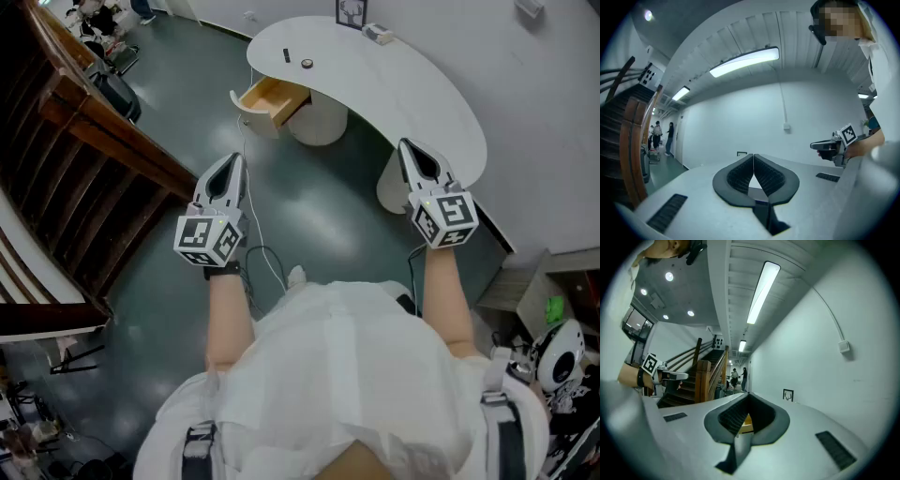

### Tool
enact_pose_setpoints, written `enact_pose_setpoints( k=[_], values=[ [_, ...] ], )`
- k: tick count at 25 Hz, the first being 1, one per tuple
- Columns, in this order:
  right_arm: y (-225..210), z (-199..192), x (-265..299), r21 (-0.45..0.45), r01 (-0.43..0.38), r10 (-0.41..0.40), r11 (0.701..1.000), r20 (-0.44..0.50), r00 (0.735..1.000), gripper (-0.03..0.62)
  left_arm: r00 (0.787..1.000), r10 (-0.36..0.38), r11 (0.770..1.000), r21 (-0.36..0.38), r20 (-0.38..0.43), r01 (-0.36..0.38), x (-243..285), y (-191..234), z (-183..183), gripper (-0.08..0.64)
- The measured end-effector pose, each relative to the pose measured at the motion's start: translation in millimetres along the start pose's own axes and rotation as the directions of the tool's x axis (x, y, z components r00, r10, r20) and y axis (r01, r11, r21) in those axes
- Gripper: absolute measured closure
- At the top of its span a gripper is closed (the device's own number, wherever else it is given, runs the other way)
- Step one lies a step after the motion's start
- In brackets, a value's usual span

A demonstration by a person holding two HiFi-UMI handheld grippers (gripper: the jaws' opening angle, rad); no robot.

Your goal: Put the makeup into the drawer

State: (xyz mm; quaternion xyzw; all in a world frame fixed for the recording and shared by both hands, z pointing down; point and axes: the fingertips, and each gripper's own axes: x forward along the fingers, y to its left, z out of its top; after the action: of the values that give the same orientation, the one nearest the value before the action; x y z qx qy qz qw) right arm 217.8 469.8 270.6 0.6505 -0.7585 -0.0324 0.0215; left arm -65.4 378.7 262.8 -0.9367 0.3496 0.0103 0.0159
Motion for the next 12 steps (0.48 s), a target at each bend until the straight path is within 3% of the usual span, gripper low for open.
enact_pose_setpoints(
  k=[12],
  values=[
    [-7.0, -1.1, -3.9, -0.001, 0.004, -0.004, 1.000, -0.001, 1.000, 0.584, 1.000, -0.007, 1.000, 0.000, -0.003, 0.007, 3.4, -4.6, -0.5, 0.543]
  ],
)
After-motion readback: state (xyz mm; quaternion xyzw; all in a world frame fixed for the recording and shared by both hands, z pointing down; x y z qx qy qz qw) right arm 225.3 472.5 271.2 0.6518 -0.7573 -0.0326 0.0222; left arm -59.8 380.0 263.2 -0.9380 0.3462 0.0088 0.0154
